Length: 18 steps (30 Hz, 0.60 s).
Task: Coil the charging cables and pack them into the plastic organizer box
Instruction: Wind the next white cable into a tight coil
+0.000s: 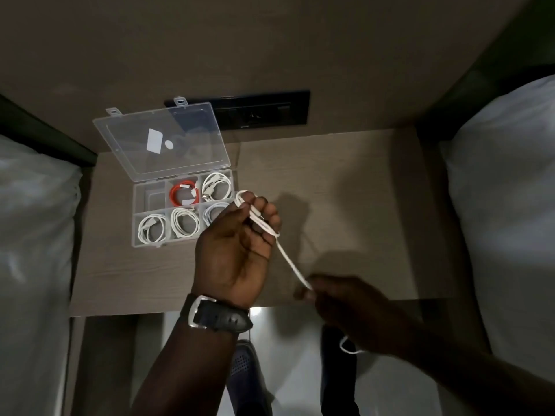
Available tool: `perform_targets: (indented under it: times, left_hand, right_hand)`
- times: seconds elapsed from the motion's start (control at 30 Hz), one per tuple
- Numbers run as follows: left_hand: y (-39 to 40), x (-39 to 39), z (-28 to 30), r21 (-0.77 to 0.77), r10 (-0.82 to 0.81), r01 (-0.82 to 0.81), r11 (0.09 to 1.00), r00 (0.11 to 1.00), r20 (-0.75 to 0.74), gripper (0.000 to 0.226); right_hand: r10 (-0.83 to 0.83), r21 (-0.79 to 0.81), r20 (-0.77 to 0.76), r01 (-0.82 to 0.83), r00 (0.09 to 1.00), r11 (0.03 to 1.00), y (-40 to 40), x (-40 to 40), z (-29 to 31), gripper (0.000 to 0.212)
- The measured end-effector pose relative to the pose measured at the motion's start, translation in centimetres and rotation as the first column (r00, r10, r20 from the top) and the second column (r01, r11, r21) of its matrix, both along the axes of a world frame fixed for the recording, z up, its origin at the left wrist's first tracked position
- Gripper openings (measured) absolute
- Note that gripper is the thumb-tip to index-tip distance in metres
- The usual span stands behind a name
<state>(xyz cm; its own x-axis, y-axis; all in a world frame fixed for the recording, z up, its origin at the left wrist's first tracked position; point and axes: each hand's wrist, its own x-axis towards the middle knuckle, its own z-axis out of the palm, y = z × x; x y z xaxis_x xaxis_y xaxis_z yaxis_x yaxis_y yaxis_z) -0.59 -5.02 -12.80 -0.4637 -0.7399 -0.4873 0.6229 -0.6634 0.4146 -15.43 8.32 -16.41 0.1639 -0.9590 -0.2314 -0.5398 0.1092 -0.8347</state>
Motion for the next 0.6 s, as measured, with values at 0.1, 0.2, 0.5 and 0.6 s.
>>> perform_targets:
  times: [0.1, 0.2, 0.5, 0.6]
  left_hand:
    - [0.1, -0.5, -0.6, -0.219, 0.012, 0.043, 0.975, 0.970, 0.243, 0.021]
    - [1.7, -0.8, -1.3, -0.521, 0.033, 0.452, 0.724, 0.732, 0.680, 0.017]
    - [3.4, -1.5, 1.1, -0.228, -0.419, 0.553, 0.801, 0.791, 0.447, 0.027]
    - [2.7, -1.8, 2.1, -0.136, -0.435, 0.448, 0.884, 0.893, 0.115, 0.020]
  right_hand:
    - [0.193, -0.032, -0.009, -0.193, 0.981, 0.981, 2.4, 0.9, 0.9, 0.025]
    - [0.197, -0.067, -0.050, -0.200, 0.979, 0.977, 0.4, -0.3, 3.6, 0.029]
    - [-0.133, -0.347, -0.164, 0.069, 0.977, 0.935, -7.6, -5.9, 5.5, 0.013]
    - [-0.227, -0.325, -0.051, 0.199, 0.973, 0.925, -8.1, -4.8, 3.8, 0.020]
